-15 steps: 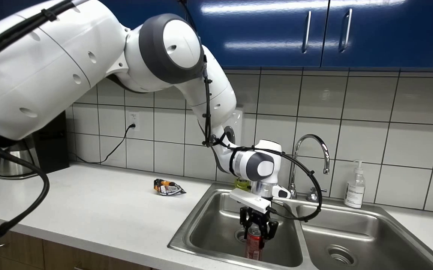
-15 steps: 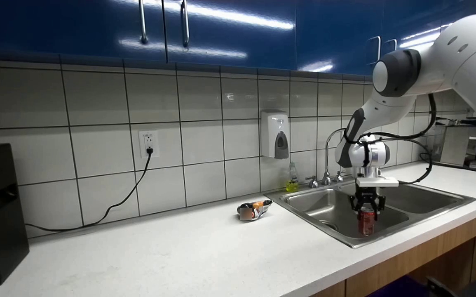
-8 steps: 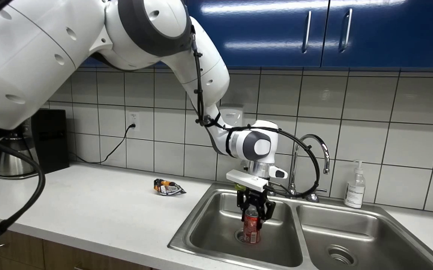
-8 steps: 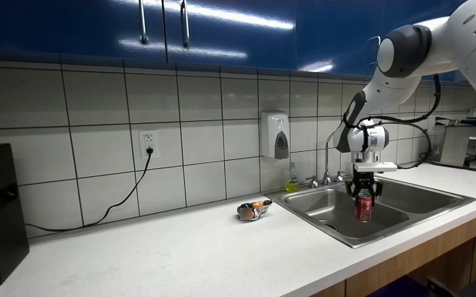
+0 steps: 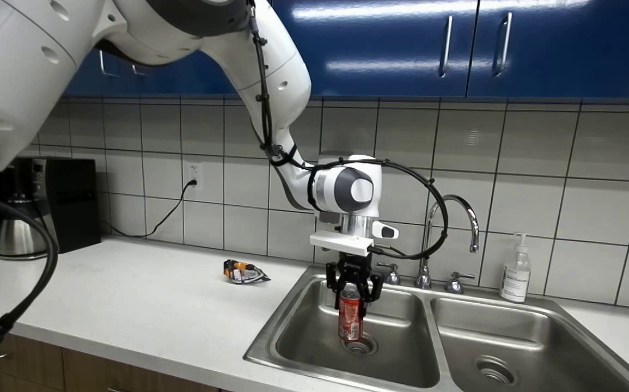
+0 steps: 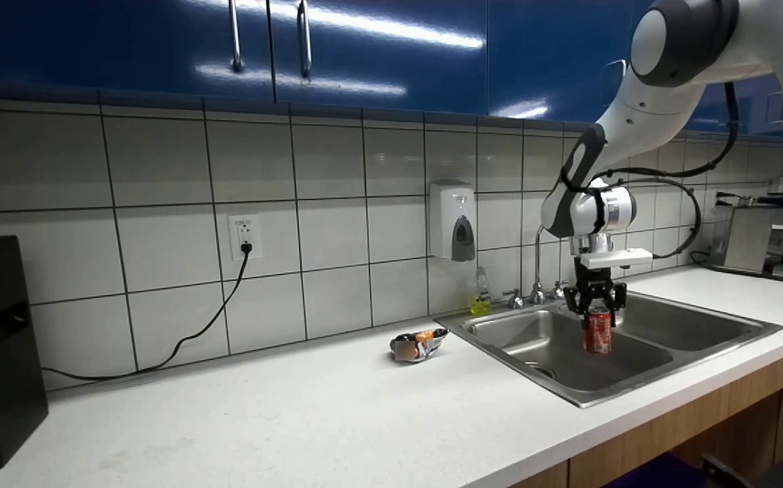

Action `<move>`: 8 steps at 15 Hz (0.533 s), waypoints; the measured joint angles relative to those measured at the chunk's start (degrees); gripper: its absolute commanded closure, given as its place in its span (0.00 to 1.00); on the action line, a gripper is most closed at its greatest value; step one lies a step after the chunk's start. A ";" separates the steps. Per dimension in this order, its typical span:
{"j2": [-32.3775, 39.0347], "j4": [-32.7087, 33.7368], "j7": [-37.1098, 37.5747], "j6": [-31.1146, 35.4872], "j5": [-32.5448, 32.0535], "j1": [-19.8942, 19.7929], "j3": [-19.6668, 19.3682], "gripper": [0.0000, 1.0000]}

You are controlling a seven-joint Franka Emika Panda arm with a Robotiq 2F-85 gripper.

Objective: Remove the can from the sink

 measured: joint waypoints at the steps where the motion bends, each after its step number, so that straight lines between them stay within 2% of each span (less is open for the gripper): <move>1: -1.46 -1.46 -0.03 0.00 -0.86 0.65 0.00 0.62; 8: -11.10 -11.68 -0.31 0.19 -7.04 6.05 0.30 0.62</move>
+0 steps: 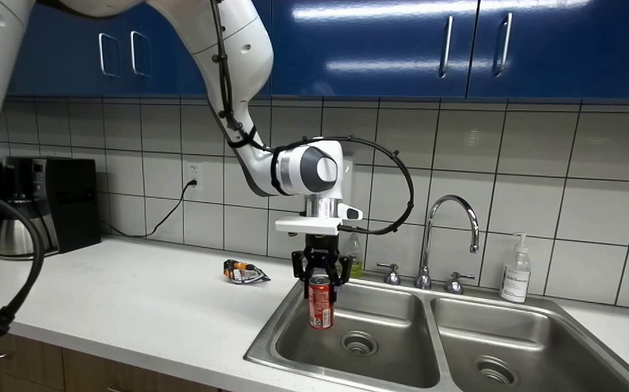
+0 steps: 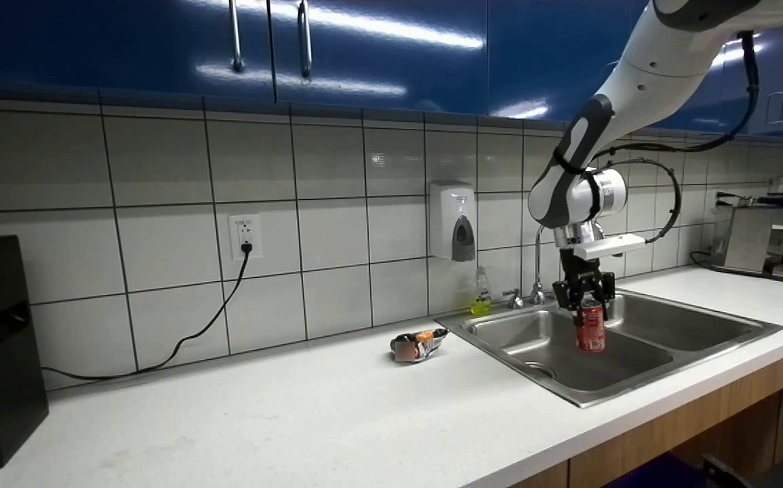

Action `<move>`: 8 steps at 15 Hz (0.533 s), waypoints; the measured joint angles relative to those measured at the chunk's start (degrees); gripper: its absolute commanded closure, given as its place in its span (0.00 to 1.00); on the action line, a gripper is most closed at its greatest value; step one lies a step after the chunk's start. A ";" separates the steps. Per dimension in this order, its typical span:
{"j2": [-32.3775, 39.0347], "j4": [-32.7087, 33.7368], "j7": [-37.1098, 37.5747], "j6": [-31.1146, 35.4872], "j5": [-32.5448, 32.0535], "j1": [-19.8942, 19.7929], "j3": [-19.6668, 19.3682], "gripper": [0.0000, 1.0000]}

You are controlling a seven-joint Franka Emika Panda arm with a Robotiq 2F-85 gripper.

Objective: Remove the can from the sink

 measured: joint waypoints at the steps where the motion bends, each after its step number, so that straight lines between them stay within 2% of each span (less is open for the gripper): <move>1: -1.10 -1.24 -0.19 0.02 -0.76 0.76 0.16 0.62; 8: -6.41 -7.01 -1.55 0.44 -6.62 5.51 2.90 0.62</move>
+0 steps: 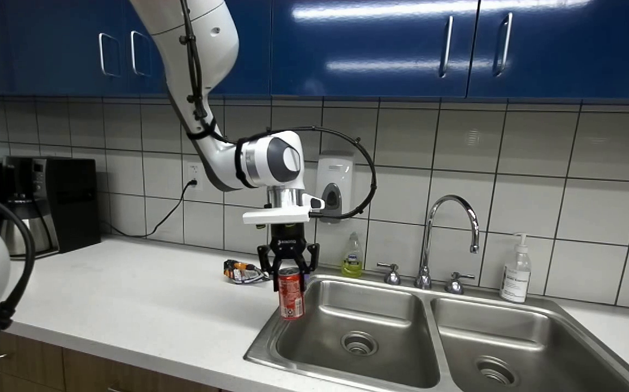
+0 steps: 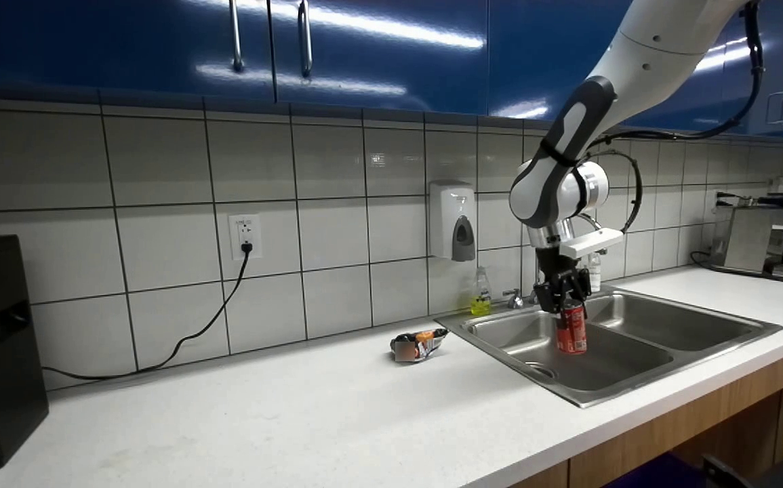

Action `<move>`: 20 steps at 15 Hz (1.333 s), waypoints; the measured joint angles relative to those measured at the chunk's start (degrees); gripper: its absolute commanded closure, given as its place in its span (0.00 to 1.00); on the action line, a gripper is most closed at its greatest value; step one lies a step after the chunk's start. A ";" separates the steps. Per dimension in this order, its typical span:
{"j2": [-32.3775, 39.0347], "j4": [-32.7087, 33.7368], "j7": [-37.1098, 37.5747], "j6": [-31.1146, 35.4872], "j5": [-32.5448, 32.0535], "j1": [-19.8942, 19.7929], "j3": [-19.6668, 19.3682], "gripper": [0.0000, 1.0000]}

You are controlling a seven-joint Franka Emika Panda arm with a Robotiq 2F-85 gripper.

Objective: Remove the can from the sink

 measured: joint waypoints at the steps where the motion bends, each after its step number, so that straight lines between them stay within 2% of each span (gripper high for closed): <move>1: -0.43 -0.41 -0.29 0.00 -0.48 0.66 0.57 0.62; 12: -0.49 -0.89 -6.24 0.02 -1.51 6.95 7.34 0.62; 20: 4.32 -0.33 -11.49 4.35 -1.06 8.03 10.58 0.62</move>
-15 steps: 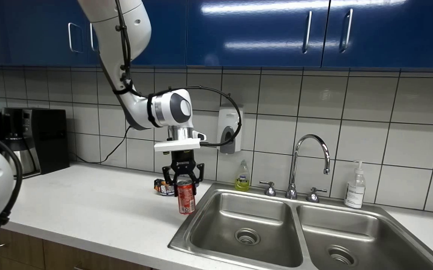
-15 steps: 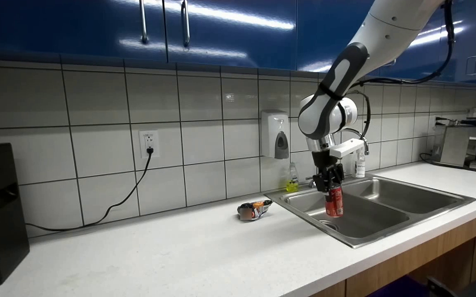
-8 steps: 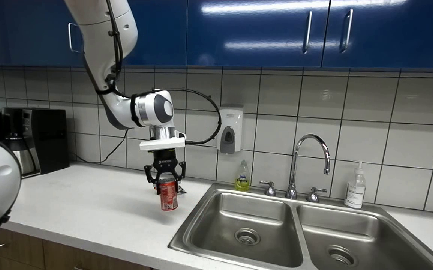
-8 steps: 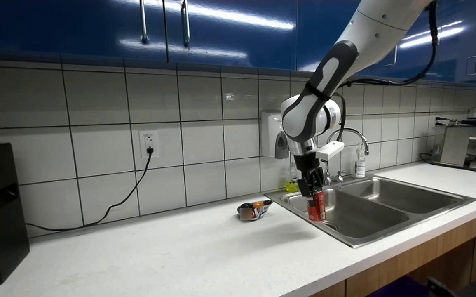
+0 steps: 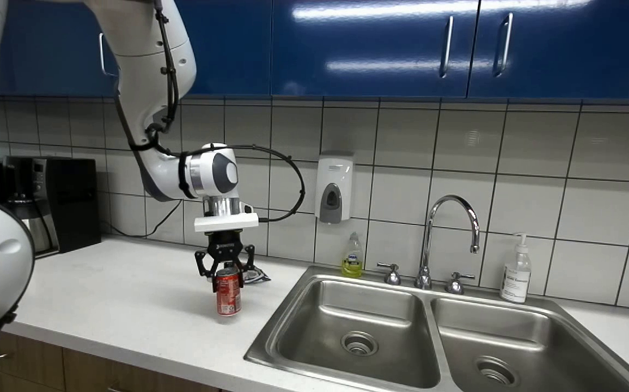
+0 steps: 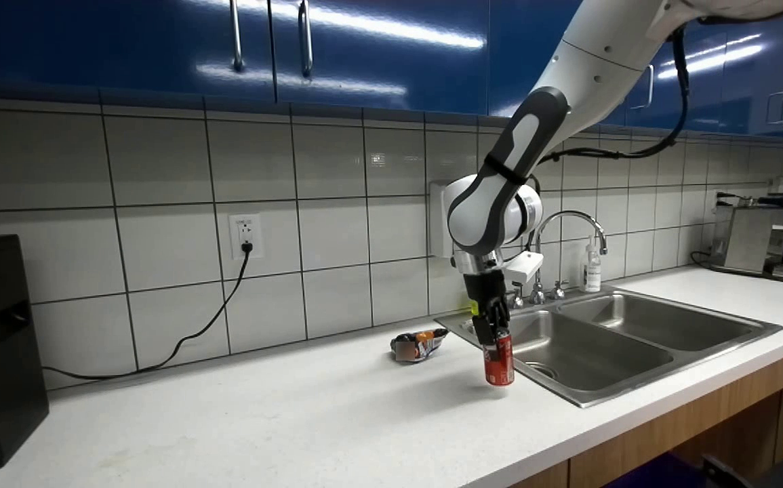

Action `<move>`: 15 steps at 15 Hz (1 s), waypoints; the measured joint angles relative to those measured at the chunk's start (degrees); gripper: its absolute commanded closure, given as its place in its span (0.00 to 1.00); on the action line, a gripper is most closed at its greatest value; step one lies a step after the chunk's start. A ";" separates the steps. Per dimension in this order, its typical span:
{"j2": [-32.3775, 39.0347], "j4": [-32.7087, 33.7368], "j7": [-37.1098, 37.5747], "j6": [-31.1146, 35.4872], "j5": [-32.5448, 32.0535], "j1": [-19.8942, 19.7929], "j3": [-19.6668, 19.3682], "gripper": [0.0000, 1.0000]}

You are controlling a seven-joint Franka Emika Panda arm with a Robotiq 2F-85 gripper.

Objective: Remove the can from the sink

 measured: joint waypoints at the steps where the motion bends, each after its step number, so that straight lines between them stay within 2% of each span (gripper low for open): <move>1: 0.71 0.20 -0.52 0.63 0.05 0.01 0.35 0.62; 11: 4.34 1.89 -2.21 2.63 0.19 0.03 1.61 0.62; 12: 4.38 1.95 -2.22 2.66 0.19 0.03 1.61 0.45; 13: 4.40 1.97 -2.23 2.66 0.19 0.03 1.61 0.12; 14: 4.41 1.99 -2.24 2.67 0.20 0.03 1.61 0.11; 15: 4.43 2.01 -2.24 2.67 0.20 0.03 1.61 0.05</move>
